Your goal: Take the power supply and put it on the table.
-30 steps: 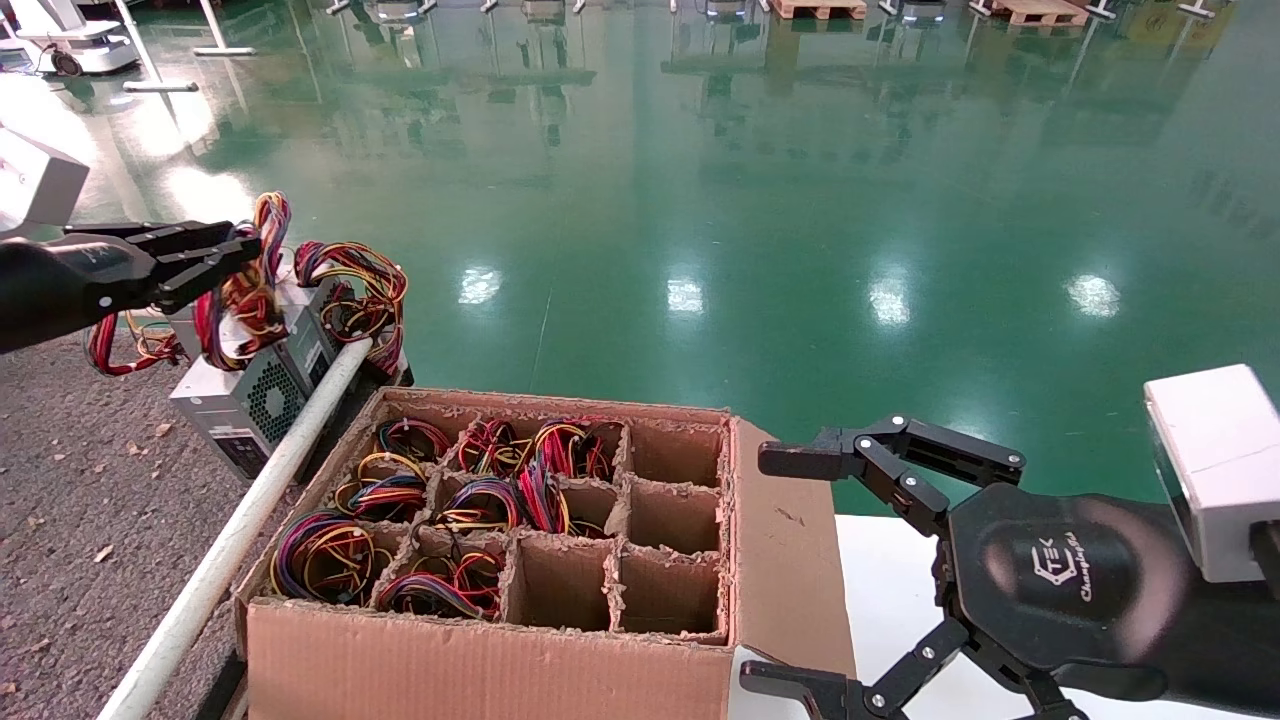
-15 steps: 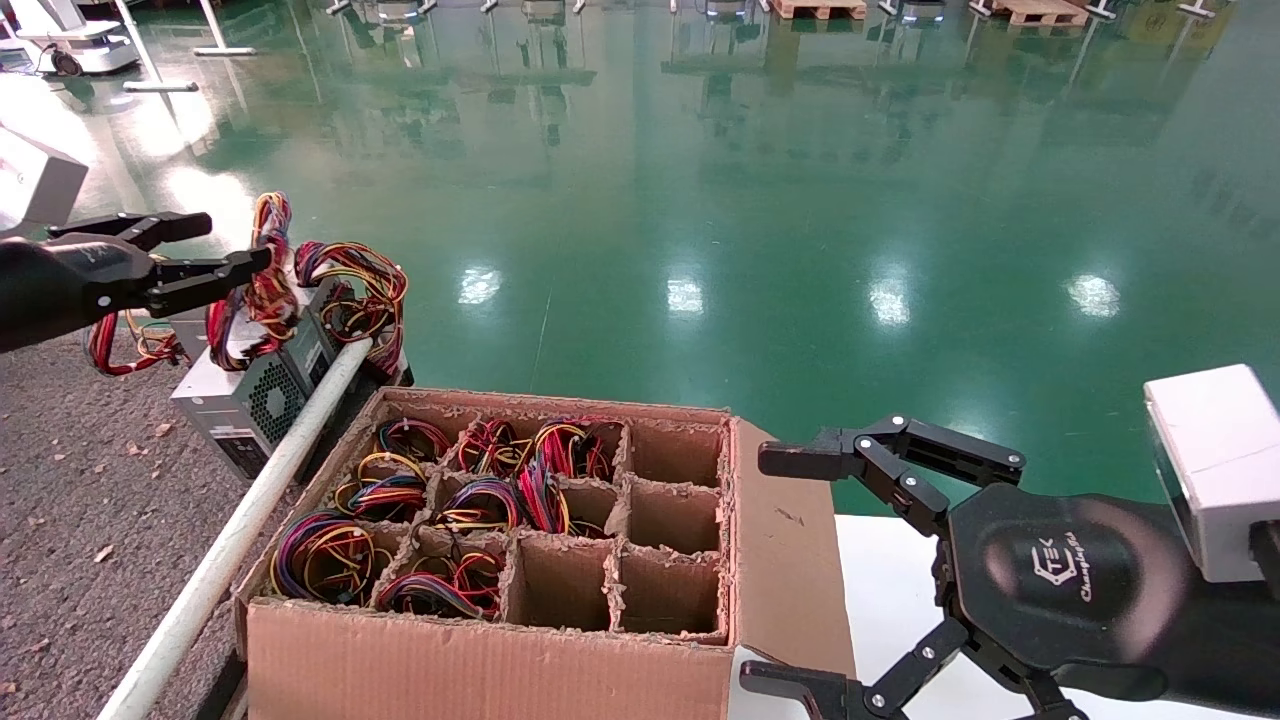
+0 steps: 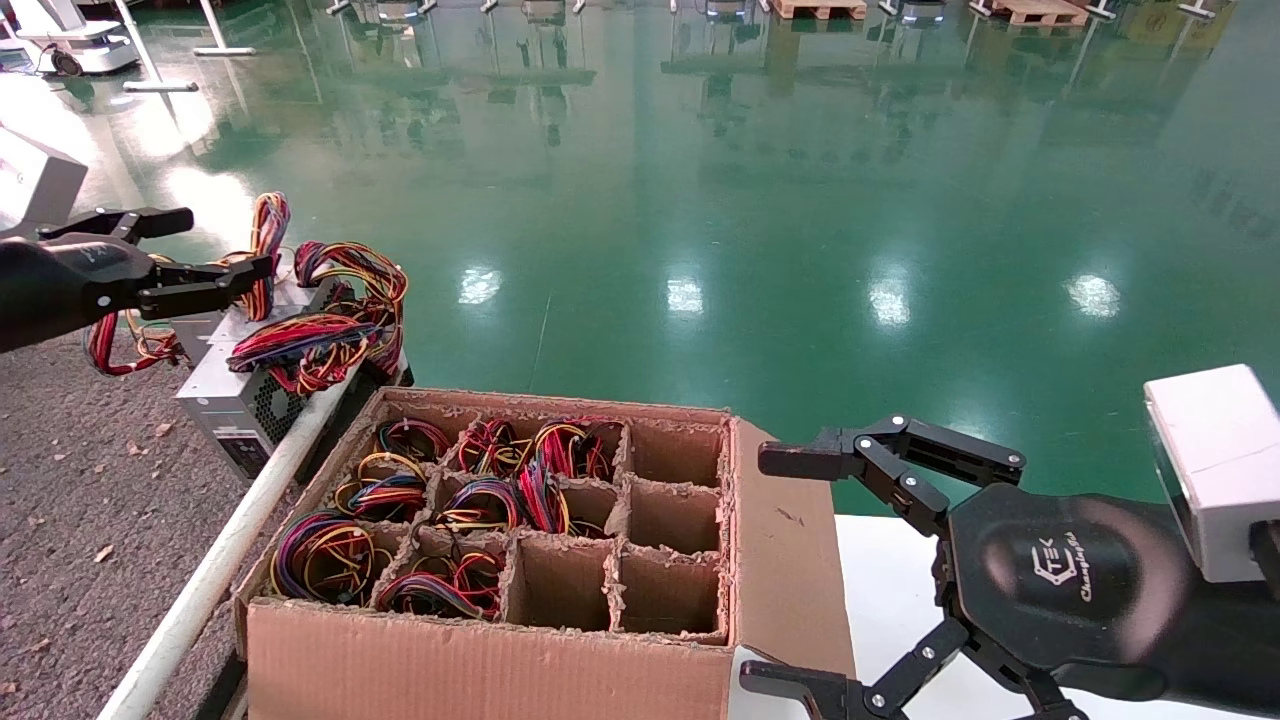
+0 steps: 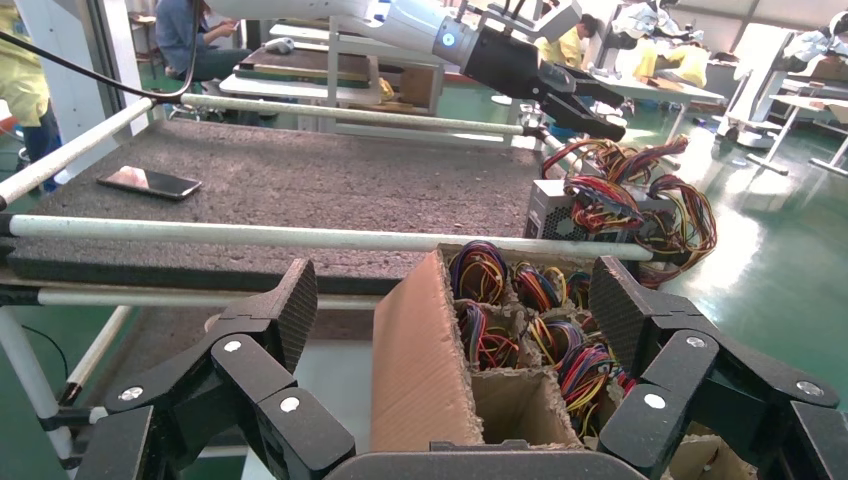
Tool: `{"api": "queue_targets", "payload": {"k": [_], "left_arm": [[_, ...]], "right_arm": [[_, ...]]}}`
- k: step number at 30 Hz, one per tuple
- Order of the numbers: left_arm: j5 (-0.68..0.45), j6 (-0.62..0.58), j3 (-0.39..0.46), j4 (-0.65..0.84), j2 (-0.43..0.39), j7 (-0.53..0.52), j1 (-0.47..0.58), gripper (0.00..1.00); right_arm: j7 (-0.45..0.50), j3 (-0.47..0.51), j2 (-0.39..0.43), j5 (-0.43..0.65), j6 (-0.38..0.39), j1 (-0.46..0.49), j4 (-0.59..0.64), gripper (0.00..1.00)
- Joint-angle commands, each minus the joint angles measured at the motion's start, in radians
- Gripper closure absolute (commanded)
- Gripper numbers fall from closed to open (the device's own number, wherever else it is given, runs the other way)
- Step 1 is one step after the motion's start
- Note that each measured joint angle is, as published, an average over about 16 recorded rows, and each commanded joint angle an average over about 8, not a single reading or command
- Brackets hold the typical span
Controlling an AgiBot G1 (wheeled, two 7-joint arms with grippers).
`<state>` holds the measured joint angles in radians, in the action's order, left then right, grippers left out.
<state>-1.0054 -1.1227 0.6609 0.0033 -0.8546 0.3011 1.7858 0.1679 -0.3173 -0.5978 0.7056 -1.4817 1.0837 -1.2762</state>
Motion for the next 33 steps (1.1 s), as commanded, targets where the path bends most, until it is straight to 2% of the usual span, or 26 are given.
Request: {"api": "queue_targets", "payload": {"k": [1,33], "left_arm": [[0.0,0.0,0.0,0.0,0.0,0.0,0.0,0.0],[0.0,0.0,0.0,0.0,0.0,0.0,0.0,0.0]], "right_arm": [[0.0,0.0,0.0,0.0,0.0,0.0,0.0,0.0],[0.0,0.0,0.0,0.0,0.0,0.0,0.0,0.0]]}}
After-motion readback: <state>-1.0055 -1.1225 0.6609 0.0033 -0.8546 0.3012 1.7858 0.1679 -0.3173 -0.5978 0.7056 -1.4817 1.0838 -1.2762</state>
